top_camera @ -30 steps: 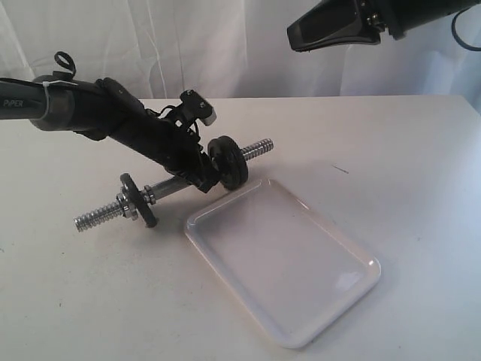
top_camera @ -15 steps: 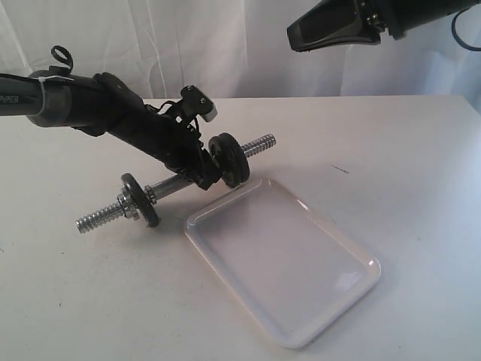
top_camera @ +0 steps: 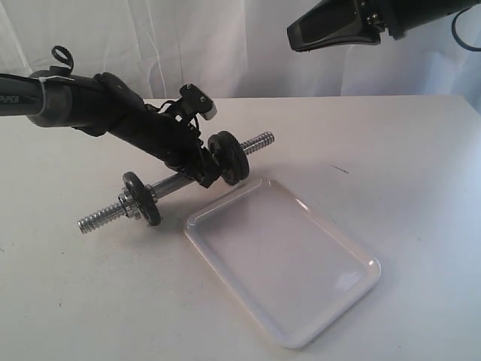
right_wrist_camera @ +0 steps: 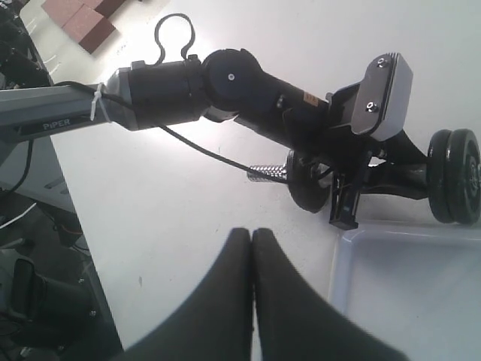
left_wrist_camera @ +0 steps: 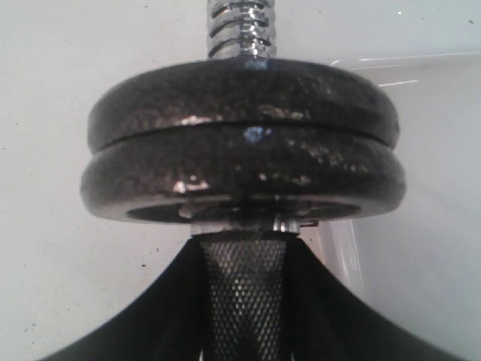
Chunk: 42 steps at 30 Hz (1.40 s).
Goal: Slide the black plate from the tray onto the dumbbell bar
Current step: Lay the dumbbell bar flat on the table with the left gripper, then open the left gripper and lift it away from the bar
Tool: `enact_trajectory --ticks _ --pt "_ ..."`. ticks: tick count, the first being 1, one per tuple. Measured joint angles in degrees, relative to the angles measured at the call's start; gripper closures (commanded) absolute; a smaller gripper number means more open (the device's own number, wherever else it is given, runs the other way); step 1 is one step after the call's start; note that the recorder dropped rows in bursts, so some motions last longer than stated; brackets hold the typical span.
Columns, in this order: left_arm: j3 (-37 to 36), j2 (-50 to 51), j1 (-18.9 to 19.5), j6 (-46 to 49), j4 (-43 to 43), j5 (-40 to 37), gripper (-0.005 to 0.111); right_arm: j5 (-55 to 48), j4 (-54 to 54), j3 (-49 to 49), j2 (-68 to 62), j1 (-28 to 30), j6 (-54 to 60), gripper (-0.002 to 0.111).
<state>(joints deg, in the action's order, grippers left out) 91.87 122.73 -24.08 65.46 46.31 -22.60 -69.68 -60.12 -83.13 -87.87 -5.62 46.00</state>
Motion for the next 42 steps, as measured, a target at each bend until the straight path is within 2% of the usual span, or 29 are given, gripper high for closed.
enact_trajectory --ticks 16,32,37,42 --pt "0.37 2.53 0.00 -0.86 3.37 3.40 0.070 -0.10 0.00 0.00 0.00 0.00 0.00 0.108" --pt "0.58 2.53 0.00 -0.95 3.51 3.18 0.070 -0.10 0.00 0.00 0.00 0.00 0.00 0.108" --pt "0.58 2.19 0.00 -0.95 3.25 2.91 0.052 -0.10 0.00 0.00 0.00 0.00 -0.12 0.108" --pt "1.06 -3.04 0.00 -1.83 3.97 2.91 0.050 -0.10 0.00 0.00 0.00 0.00 -0.12 0.108"
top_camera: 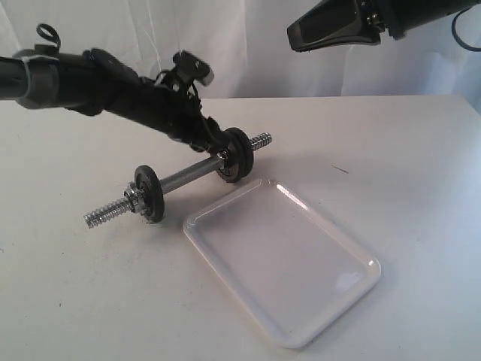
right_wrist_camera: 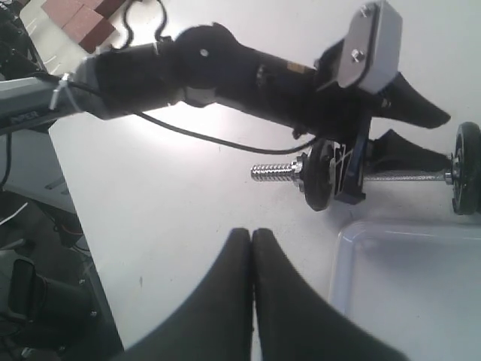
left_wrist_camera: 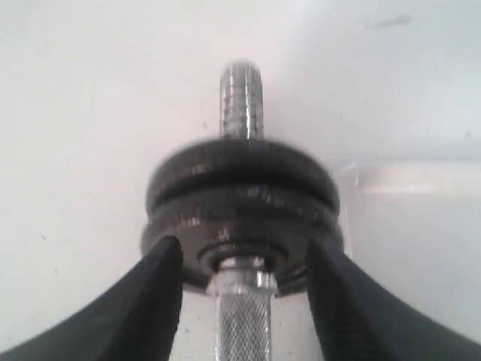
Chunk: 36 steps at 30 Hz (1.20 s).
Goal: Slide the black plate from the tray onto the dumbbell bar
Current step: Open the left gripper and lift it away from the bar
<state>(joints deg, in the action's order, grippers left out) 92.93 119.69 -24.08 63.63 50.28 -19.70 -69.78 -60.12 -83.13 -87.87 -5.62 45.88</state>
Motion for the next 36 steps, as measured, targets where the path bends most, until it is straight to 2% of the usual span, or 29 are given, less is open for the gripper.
enact_trajectory --ticks 8,10,15,18,24,27,30,36 --pt "0.42 -1.91 0.00 -0.37 0.03 -0.77 0.054 0.00 0.00 0.00 0.00 0.00 0.00 0.108" --pt "0.42 -2.15 0.00 -1.11 -1.72 -0.77 0.064 0.00 0.00 0.00 0.00 0.00 0.00 0.108" --pt "0.42 -4.51 0.11 -7.31 -12.83 -0.98 0.106 0.00 0.00 0.00 0.00 0.00 0.00 0.108" --pt "0.42 -6.00 0.89 -11.11 -17.07 -2.05 0.107 0.00 0.00 0.00 0.00 0.00 0.00 0.108" --pt "-0.07 -9.14 3.37 -18.65 -19.75 -6.50 0.107 0.00 1.41 0.00 0.00 0.00 0.00 0.108" --pt "-2.74 -12.54 4.13 -20.19 -20.15 -7.06 0.107 0.00 4.47 0.00 0.00 0.00 0.00 0.108" --pt "-8.20 -17.82 4.62 -23.08 -20.15 -5.16 0.107 1.45 11.57 0.00 0.00 0.00 -0.38 0.108" --pt "-22.81 -34.58 4.86 -30.48 -20.04 6.35 0.107 8.06 21.34 2.48 1.73 0.00 -3.05 0.108"
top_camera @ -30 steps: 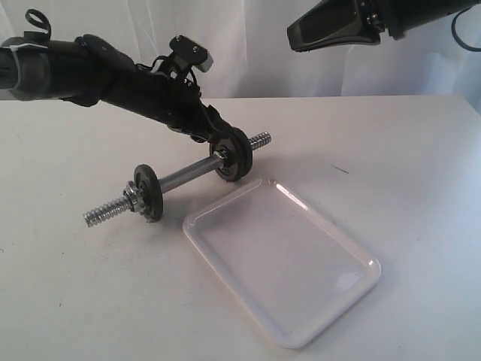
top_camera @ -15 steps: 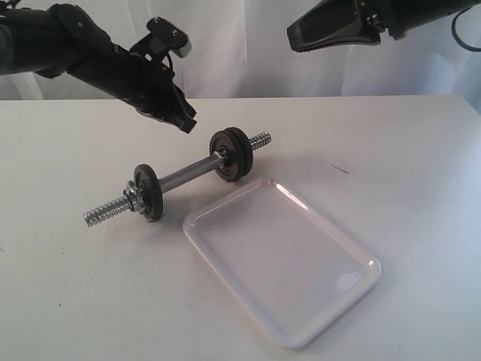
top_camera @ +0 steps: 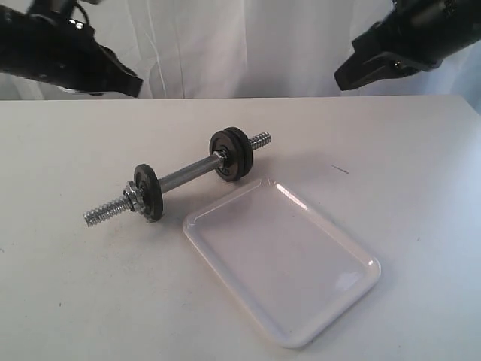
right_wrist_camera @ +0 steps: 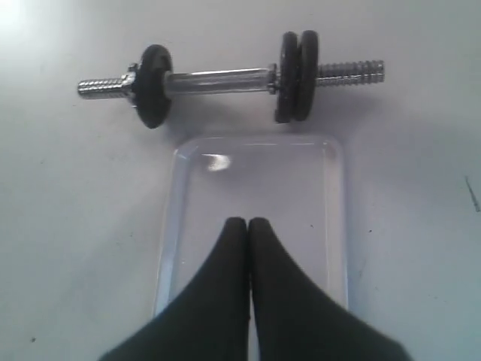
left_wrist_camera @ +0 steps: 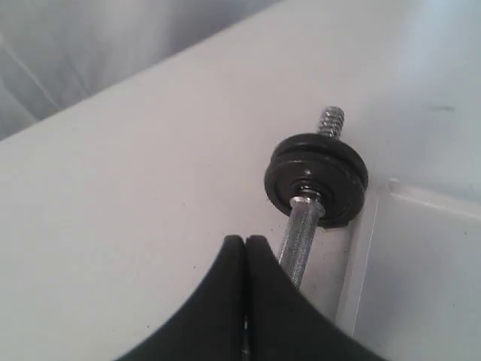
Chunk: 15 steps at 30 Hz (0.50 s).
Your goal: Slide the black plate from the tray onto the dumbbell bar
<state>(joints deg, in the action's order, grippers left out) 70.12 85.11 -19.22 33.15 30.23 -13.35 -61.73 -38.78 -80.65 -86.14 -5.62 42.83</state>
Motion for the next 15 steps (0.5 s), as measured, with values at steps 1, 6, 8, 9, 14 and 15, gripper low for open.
enact_trajectory --ticks 1,6,8,9,14,15 --pt "-2.83 -3.32 0.00 -1.19 0.00 2.08 0.107 1.76 0.36 1.43 1.00 0.00 -0.12 0.108" --pt "-19.17 -21.30 0.00 -5.64 0.12 8.53 0.107 11.60 0.78 13.46 10.09 0.00 -1.98 0.108" --pt "-24.23 -26.82 0.00 -6.79 0.12 9.47 0.107 13.67 0.78 17.88 14.26 0.00 -2.40 0.108" --pt "-27.00 -29.49 0.00 -7.46 0.12 10.12 0.107 14.72 0.78 20.41 16.49 0.00 -2.54 0.108" --pt "-40.07 -42.14 0.00 -8.50 0.12 13.35 0.107 21.04 1.33 33.84 29.97 0.00 -4.26 0.108" --pt "-42.54 -44.68 0.00 -8.50 0.12 12.96 0.107 21.16 1.33 36.82 34.26 0.00 -7.93 0.108"
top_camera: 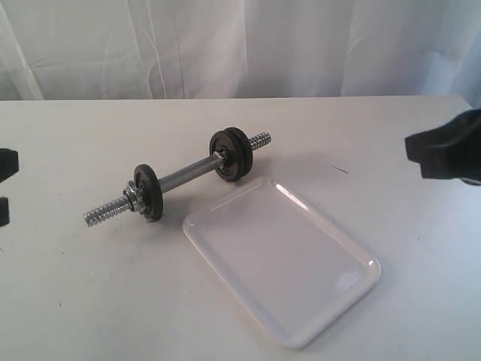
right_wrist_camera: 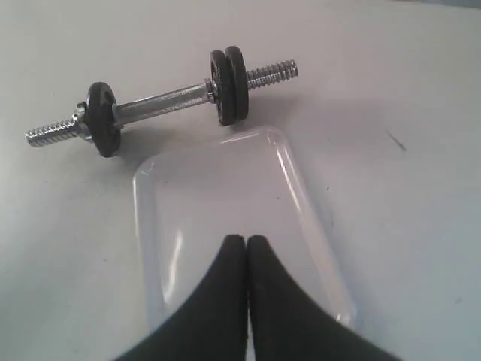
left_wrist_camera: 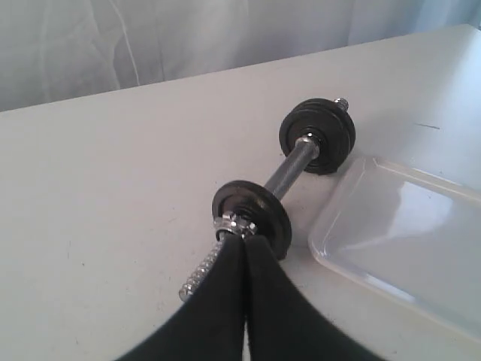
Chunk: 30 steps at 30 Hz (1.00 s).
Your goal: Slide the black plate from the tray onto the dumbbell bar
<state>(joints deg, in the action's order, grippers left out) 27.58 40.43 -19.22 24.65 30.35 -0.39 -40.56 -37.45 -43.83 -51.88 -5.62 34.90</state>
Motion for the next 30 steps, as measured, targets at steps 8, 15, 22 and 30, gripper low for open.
enact_trajectory --ticks 8,15,22,30 --pt "-1.46 -2.12 0.00 -0.13 0.00 -1.91 0.107 -9.16 -1.12 2.95 11.18 0.00 -10.50 0.108" --pt "-1.46 -2.12 0.00 -0.13 0.00 -2.02 0.107 23.94 6.02 22.02 26.19 0.00 -13.55 0.108" --pt "-1.46 -2.12 0.00 -0.13 0.00 -2.02 0.107 26.72 32.49 33.37 38.26 0.00 -32.37 0.108" --pt "-1.46 -2.12 0.00 -0.13 0.00 -2.02 0.107 25.21 36.92 39.30 41.97 0.00 -37.19 0.108"
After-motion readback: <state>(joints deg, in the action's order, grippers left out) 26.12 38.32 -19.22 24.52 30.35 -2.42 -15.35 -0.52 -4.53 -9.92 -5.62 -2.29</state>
